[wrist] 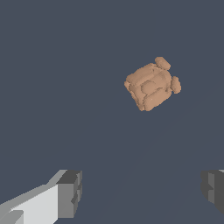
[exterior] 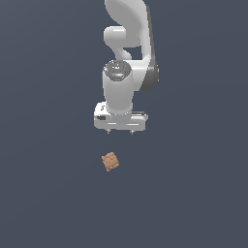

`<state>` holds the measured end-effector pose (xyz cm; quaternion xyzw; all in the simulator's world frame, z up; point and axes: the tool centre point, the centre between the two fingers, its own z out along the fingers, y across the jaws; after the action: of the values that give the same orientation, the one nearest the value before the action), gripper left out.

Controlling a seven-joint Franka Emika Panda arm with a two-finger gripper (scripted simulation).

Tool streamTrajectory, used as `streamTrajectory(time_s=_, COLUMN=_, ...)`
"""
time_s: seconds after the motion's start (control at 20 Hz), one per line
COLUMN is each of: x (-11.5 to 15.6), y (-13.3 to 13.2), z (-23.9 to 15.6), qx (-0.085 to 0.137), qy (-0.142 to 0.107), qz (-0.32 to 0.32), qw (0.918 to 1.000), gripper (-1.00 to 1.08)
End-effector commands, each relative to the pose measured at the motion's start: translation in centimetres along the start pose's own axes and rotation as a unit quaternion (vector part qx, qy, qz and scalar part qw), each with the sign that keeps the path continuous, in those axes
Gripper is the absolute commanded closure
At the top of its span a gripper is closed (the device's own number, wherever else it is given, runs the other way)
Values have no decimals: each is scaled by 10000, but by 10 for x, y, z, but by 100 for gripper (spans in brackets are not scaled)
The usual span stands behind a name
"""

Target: Pick up the object and move it to a goal position.

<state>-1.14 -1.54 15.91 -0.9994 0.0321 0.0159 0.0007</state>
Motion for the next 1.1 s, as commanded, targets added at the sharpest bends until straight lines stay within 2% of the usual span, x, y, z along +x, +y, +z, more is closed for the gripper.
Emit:
streamTrajectory(time_s=0.0, x=0, y=0, z=0, qx=0, qy=0, qz=0, qw=10000, gripper=-92)
streamTrajectory(time_s=0.5, x=4, y=-18, z=-13, qx=67, qy=83, qz=-266, qw=9996, gripper=-92)
streamTrajectory(time_s=1.05, x=11, y=-13, z=-8, qx=51, qy=87, qz=-460, qw=9989, gripper=-92)
